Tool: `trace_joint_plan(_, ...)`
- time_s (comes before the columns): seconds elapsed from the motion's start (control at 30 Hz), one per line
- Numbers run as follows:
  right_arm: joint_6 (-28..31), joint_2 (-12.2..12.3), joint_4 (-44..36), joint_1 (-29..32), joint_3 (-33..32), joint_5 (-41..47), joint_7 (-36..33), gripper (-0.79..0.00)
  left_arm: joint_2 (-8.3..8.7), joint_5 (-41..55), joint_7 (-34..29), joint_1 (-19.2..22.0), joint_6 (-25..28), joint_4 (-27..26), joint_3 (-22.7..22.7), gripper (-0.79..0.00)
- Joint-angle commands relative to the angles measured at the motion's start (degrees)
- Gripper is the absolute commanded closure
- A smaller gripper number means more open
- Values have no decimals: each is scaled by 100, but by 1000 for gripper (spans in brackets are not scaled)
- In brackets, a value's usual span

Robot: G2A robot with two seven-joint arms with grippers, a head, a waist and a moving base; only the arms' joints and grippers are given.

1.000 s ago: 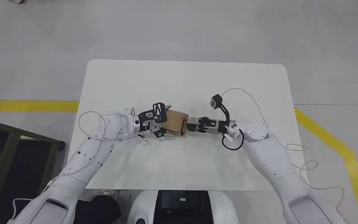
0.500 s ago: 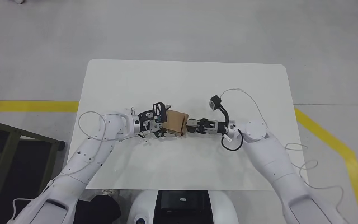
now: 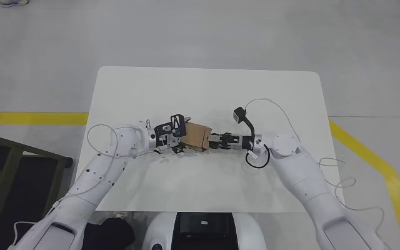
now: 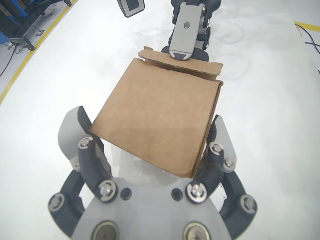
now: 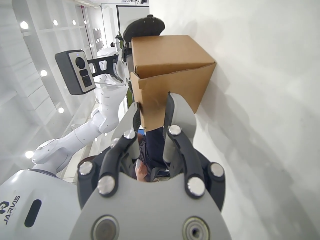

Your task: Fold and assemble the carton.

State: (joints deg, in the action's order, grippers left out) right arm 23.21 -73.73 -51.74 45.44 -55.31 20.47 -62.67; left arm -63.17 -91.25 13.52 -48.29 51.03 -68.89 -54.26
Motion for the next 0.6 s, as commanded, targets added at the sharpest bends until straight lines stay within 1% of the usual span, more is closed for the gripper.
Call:
trace_joint_plan(0.0,4,4,-17,5,-10,-18,7,-163,0,4,-2,3,2,1,1,-785)
trace_joint_plan(0.23,5,19,-72,38,-50,-76,74,-120,-2,17,-6,1,2,9,17,-785)
trace_joint_plan(0.57,-31,40,-153,83,-94,-171,160,-117,-6,17,-6,8,-6,29,42,-785)
